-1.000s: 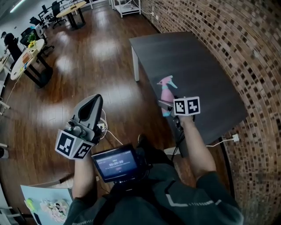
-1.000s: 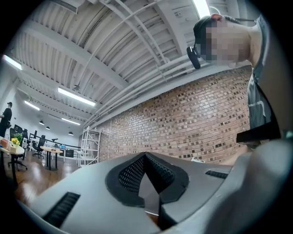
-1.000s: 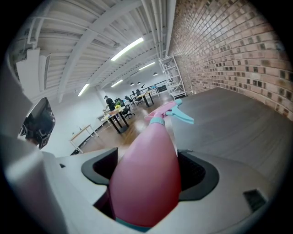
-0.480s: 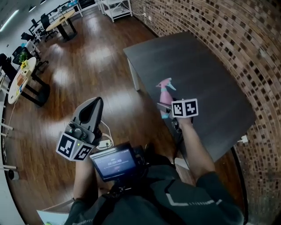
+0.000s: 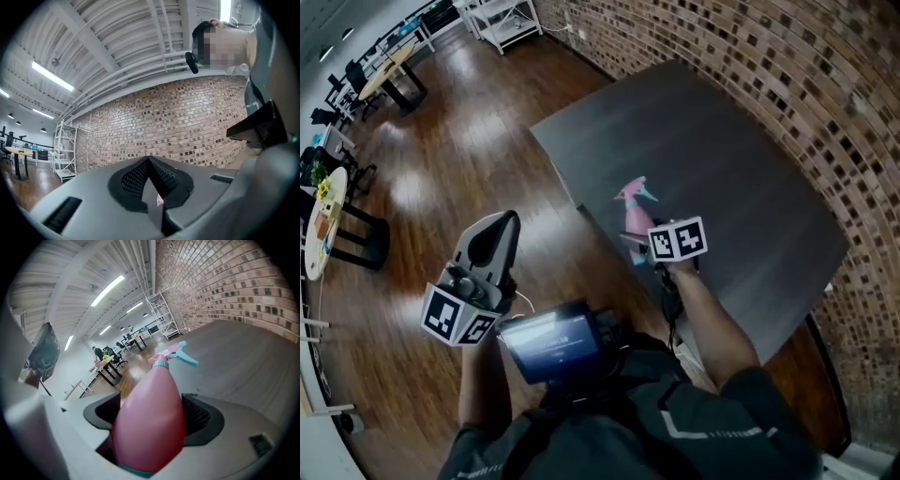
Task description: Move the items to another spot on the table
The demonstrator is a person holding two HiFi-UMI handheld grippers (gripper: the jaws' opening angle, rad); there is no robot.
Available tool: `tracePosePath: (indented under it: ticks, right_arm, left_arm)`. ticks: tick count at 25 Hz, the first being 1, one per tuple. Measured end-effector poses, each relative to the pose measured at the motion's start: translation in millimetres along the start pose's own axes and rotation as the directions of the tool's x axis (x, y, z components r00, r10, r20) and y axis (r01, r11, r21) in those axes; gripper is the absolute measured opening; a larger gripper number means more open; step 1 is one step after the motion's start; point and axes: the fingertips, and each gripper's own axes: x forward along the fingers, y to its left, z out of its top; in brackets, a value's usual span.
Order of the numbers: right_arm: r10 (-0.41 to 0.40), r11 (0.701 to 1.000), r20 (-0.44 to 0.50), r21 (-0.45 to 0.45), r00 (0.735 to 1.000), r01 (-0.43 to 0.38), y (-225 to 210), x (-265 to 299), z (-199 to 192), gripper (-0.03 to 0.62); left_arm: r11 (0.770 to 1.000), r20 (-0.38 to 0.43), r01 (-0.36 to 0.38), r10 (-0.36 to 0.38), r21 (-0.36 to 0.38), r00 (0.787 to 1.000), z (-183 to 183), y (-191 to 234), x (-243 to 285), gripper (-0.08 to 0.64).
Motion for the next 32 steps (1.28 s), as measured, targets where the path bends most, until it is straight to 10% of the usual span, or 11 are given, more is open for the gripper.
tracePosePath:
  ticks: [19, 32]
  right_arm:
    - [-0.176, 0.956, -0.038, 0.23, 0.984, 0.18, -79, 87, 67, 0.419]
    - [-0.272, 0.92, -0.119, 0.257, 0.955, 0.295, -128, 164, 106, 0.419]
  left_arm:
    - [0.946, 0.063, 0.313, -0.308, -0.085, 0.949, -48, 135, 151, -0.008]
    - [0.916, 0.08, 0.381, -0.374, -0.128, 0.924, -97, 219, 207, -0.008]
